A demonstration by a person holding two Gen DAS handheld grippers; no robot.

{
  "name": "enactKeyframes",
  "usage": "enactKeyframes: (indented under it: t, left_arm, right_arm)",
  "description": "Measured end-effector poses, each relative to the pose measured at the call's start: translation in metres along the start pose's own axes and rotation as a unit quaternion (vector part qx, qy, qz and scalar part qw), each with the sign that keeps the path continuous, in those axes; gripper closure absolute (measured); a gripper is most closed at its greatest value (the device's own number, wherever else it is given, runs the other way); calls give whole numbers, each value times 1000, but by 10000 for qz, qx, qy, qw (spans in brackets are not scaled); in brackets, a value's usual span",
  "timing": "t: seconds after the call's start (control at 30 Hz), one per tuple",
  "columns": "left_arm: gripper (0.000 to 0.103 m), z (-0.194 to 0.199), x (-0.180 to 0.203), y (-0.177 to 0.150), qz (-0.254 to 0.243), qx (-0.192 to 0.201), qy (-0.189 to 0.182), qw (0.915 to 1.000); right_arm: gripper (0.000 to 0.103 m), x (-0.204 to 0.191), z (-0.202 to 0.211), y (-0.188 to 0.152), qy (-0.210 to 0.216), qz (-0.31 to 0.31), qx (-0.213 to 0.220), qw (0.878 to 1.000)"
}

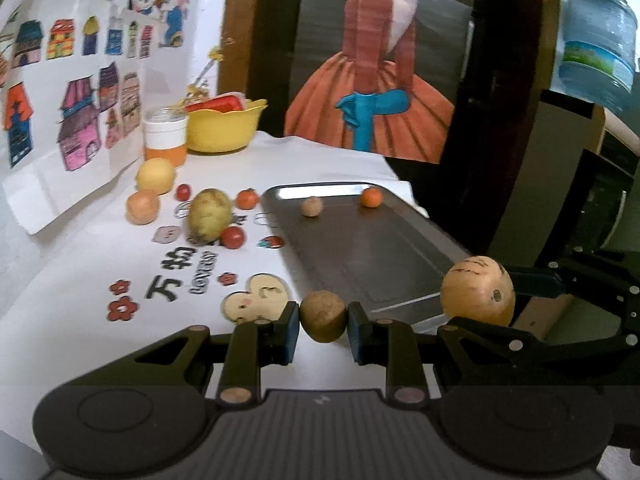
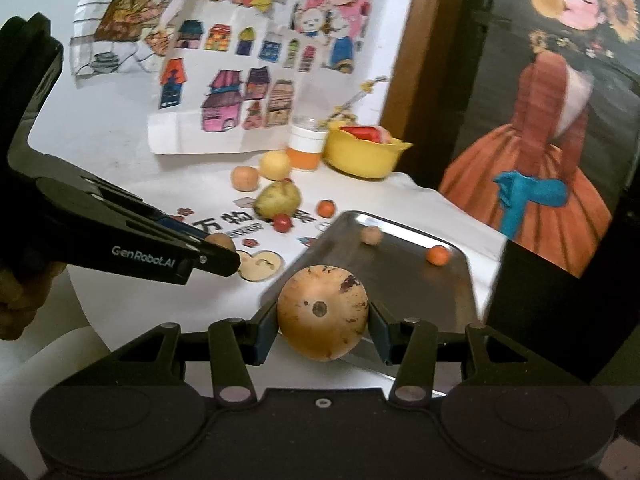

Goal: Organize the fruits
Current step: 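Carry the speckled fruit in the right gripper toward the tray while the left carries the brown fruit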

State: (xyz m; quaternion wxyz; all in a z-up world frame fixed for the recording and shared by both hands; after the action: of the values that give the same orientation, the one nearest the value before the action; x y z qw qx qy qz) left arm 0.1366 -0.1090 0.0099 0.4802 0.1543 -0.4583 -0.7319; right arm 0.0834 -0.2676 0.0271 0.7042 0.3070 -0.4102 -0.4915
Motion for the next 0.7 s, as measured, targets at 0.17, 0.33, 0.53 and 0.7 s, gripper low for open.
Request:
enactKeyframes:
  t: [0.17, 0.33, 0.53, 0.7]
  left_arm:
    - [75, -8, 17, 5, -99, -2, -77, 9999]
    - [75, -19, 27, 14, -140, 4, -115, 9998]
    - [75, -31, 32, 29, -345, -1, -41, 9994]
    - [75, -43, 31, 41, -377, -18, 17, 9993]
  right_arm:
    - [52, 17, 6, -10, -147, -183, -31, 9997]
    - [52, 31, 4, -14, -220, -321, -26, 9992]
    - [52, 49, -4, -12, -333, -452, 46, 9984]
    - [52, 67, -15, -9, -433, -518, 103, 9977]
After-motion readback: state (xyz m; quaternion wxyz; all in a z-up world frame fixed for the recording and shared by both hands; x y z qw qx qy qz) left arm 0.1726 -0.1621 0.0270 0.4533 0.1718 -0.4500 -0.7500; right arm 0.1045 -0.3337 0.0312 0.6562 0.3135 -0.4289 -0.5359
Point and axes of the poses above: each gripper's, at about its wrist camera, not at the fingertips, and z roughly against the way its jaws point, x to its right, y to its top, the point moved 5 cm from there along -z, roughly the way its jaws point, and after that the axes turned 10 degrees about -y, right-handed, at the moved point
